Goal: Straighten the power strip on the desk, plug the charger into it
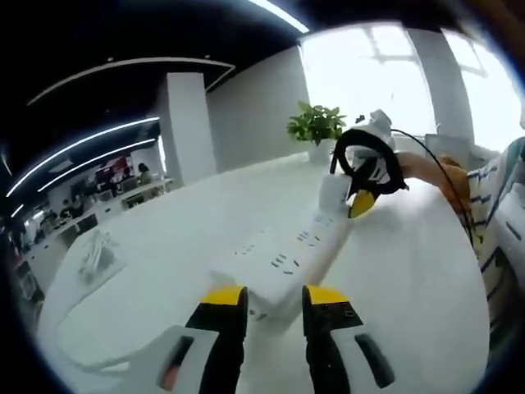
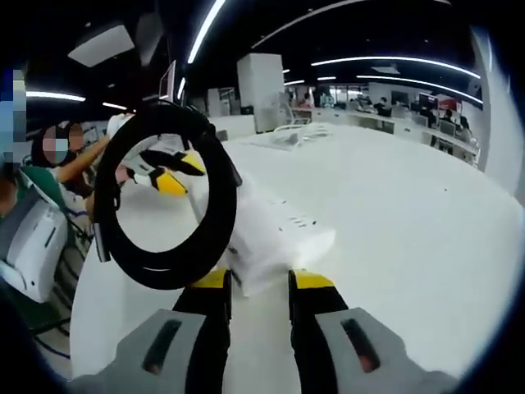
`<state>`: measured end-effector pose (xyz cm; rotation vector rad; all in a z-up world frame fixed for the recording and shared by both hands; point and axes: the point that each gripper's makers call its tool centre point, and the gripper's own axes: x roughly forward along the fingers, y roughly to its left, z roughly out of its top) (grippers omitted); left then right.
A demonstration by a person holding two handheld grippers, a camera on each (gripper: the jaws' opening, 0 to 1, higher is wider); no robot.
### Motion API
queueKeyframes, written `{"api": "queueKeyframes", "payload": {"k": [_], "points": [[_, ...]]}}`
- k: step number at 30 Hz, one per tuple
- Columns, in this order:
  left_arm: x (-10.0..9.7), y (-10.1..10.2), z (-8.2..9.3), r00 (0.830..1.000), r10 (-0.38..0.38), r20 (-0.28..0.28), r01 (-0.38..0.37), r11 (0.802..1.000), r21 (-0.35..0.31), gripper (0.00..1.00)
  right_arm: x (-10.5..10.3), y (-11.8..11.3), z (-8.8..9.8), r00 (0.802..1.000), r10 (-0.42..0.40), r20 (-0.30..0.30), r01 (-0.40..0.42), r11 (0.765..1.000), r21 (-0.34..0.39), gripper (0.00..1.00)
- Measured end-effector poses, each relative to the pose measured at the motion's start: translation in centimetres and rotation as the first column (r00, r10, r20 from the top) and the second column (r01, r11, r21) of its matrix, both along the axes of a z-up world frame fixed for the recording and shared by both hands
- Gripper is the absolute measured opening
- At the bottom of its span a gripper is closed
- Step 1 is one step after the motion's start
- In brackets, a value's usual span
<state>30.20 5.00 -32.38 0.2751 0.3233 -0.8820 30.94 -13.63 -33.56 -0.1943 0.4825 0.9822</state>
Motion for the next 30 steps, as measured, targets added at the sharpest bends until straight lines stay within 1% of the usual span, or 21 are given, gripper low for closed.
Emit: {"api": "queueKeyframes", "payload": {"k": [2, 6, 8, 18, 30], "points": [[0.0, 0.2, -0.3, 1.000, 0.006, 0.005, -0.006, 1.000, 0.021, 0.26, 0.0, 0.0, 0.0, 1.000, -0.002, 0.001, 0.002, 1.000, 0.002, 0.26], [0.1, -0.2, -0.4, 1.000, -0.003, -0.010, 0.004, 1.000, 0.007, 0.27, 0.0, 0.0, 0.0, 1.000, -0.005, 0.000, 0.005, 1.000, 0.002, 0.26], [0.2, -0.1, -0.4, 1.000, -0.001, -0.005, 0.001, 1.000, 0.017, 0.27, 0.0, 0.1, 0.0, 1.000, -0.008, 0.001, 0.008, 1.000, 0.003, 0.26], [0.9, -0.2, -0.6, 1.000, 0.016, -0.021, -0.016, 1.000, 0.006, 0.27, 0.0, 0.0, 0.0, 1.000, -0.015, -0.001, 0.015, 1.000, -0.001, 0.27], [1.8, -0.4, -0.5, 0.999, 0.023, -0.034, -0.022, 0.999, 0.030, 0.27, 0.8, -0.1, 0.1, 1.000, -0.019, -0.005, 0.019, 1.000, 0.003, 0.27]]}}
